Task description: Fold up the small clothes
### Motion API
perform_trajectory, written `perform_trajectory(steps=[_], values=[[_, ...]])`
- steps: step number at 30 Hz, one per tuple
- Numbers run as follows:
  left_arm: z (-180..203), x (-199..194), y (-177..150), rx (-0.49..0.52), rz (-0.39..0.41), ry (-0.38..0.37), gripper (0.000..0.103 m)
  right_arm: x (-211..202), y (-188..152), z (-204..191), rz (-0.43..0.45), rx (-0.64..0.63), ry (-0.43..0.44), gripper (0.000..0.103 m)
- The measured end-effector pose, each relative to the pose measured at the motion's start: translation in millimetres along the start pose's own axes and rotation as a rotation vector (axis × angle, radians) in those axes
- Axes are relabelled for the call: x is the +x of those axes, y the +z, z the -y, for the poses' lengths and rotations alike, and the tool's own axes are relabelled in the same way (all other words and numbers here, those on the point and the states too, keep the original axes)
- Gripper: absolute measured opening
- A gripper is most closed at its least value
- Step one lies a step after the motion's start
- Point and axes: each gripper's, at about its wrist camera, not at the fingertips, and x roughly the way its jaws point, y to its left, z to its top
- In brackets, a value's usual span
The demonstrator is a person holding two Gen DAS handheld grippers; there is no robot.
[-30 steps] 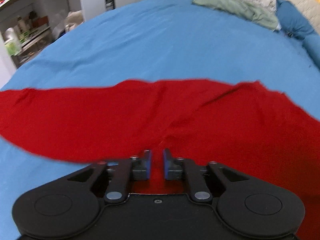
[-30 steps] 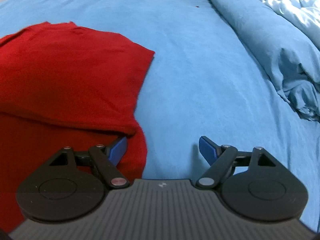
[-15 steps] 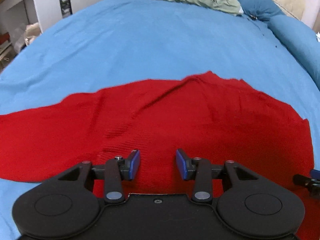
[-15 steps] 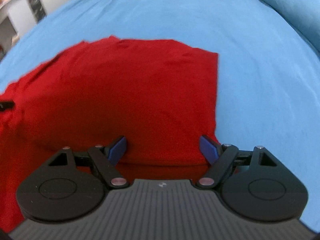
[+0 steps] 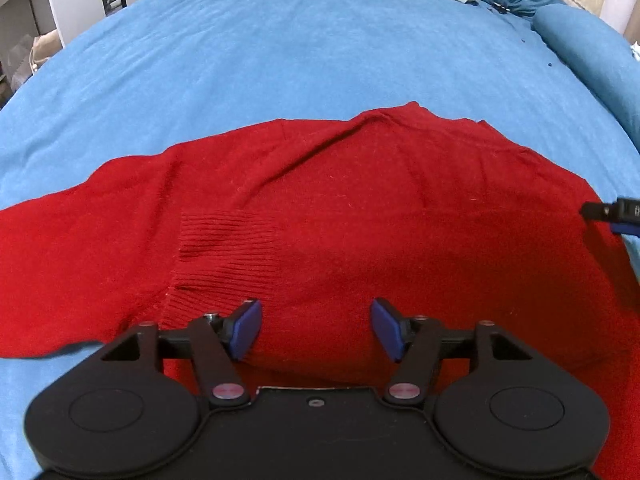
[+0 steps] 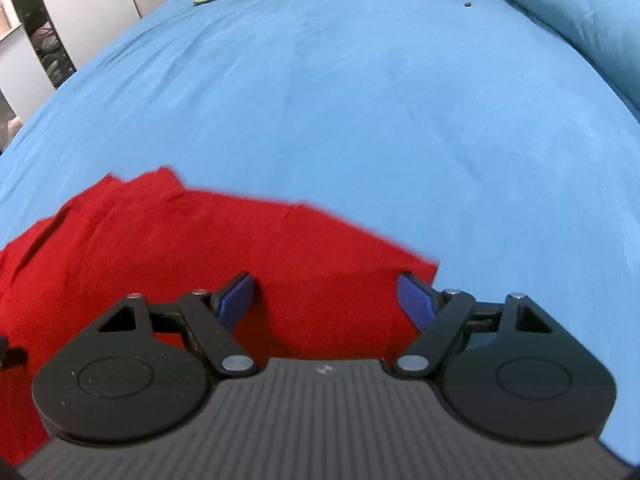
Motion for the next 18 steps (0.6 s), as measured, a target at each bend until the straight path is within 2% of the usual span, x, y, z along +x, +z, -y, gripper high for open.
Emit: perform_trajectory(steps=[5, 9, 14, 16, 18], values=[[0.9, -7.1, 4.7, -0.009, -0.011, 0.010, 0.068, -6.0, 3.6, -0.4, -0.025, -0.037, 0.000, 0.095], [-11.0, -32.1, 14.8, -0.061, -0.016, 0.030, 0.068, -44.7, 4.0, -12.4, 0.019, -0.057, 0.013, 0.095], [-47.8, -76.8, 26.5, -0.142, -0.027, 0.093, 0.069, -106.7, 8.1, -60.5, 0.048, -0.097, 0.026, 0.098], [-71.0, -93.1, 29.4, -0.189, -0.035, 0.109, 0.069, -124.4, 7.0, -89.3, 0.048, -0.113, 0.045, 0.103], [-95.3, -106.2, 29.3, -0.224, -0.039, 0.124, 0.072, -133.1, 8.0, -118.8, 0.050, -0.125, 0.063, 0.103]])
